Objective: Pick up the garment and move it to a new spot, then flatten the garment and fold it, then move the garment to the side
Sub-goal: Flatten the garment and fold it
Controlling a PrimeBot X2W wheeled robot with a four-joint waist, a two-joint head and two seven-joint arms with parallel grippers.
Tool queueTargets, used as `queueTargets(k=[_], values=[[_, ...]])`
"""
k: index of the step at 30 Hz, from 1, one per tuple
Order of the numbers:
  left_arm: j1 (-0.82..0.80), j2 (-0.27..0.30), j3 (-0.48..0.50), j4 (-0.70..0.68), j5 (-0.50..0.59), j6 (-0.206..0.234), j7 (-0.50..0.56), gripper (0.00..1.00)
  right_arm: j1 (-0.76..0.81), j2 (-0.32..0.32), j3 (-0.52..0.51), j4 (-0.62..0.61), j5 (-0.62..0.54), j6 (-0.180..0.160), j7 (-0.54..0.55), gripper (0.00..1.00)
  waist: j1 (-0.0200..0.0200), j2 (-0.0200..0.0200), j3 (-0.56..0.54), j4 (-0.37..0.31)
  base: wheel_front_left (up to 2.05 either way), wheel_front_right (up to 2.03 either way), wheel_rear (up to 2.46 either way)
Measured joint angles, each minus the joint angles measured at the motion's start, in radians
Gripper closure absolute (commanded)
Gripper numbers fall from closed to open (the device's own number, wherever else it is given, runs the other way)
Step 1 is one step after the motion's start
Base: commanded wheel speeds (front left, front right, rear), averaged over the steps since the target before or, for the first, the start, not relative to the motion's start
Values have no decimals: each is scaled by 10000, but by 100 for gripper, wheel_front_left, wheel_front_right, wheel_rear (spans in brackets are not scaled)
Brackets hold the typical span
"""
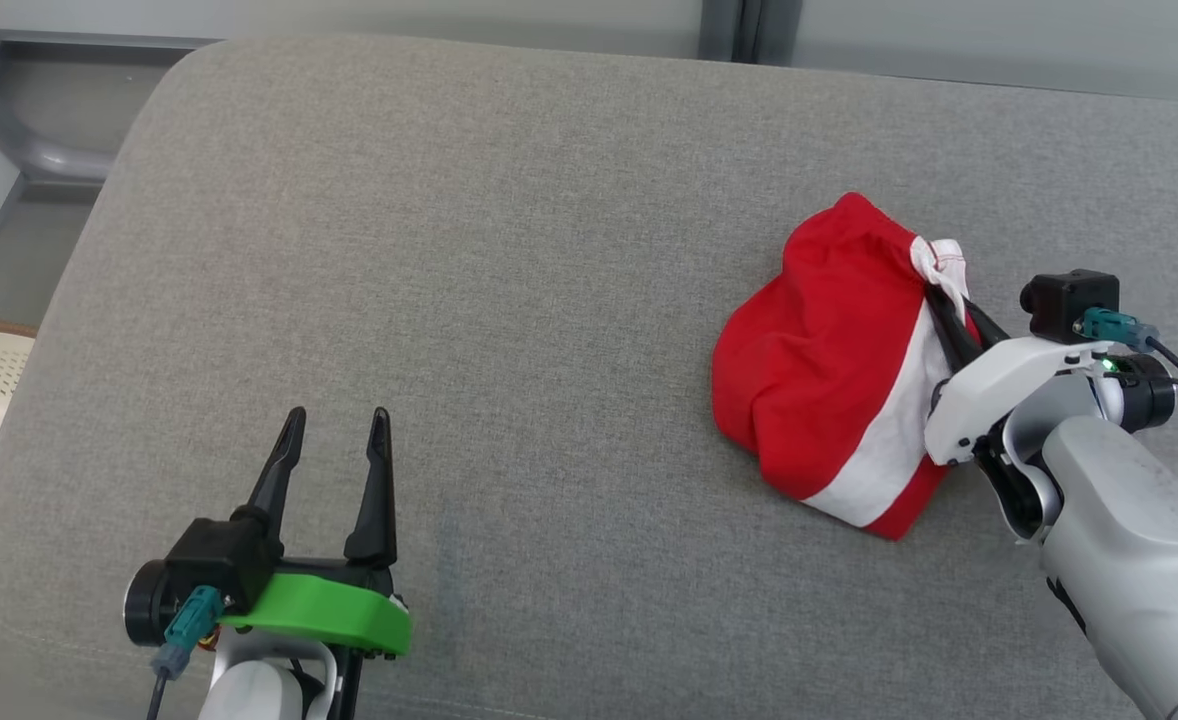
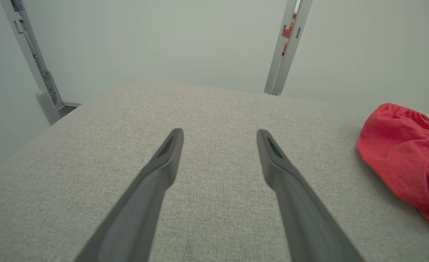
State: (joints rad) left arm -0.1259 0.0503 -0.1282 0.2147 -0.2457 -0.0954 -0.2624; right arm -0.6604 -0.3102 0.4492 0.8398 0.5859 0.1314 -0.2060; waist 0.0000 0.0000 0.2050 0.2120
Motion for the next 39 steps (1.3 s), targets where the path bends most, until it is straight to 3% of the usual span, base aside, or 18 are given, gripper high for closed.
queueTargets(k=[9,15,21,27,29,30,35,39], values=[[29,-2,113,73,13,-12,0,0,-364,12,573,-706,81,0,-481,100,0,0,-304,-47,0,0,0],[203,-4,188,42,2,0,0,0,-414,784,1561,-1979,-230,-2,-537,100,0,0,-457,224,0,0,0],[309,-4,176,8,-54,42,0,0,180,1864,3553,-2700,-502,-2,-552,100,0,0,-529,529,0,0,0],[314,-2,-35,-10,-165,167,0,0,838,2268,5501,-2265,-418,-2,-499,100,0,0,-402,729,0,0,0],[310,-4,-88,-13,-180,209,0,0,984,2359,5910,-2057,-397,0,-499,52,0,0,-357,765,0,0,0],[307,-4,-88,-15,-186,242,0,0,1011,2385,6021,-1994,-311,0,-508,0,0,0,-336,771,0,0,0],[307,-4,-21,-21,-196,314,0,0,963,2378,5850,-1841,-52,0,-539,0,0,0,-335,605,0,0,0],[310,-4,54,-17,-174,336,0,0,818,1871,4673,-2437,-174,0,-556,0,0,0,-408,384,0,0,0]])
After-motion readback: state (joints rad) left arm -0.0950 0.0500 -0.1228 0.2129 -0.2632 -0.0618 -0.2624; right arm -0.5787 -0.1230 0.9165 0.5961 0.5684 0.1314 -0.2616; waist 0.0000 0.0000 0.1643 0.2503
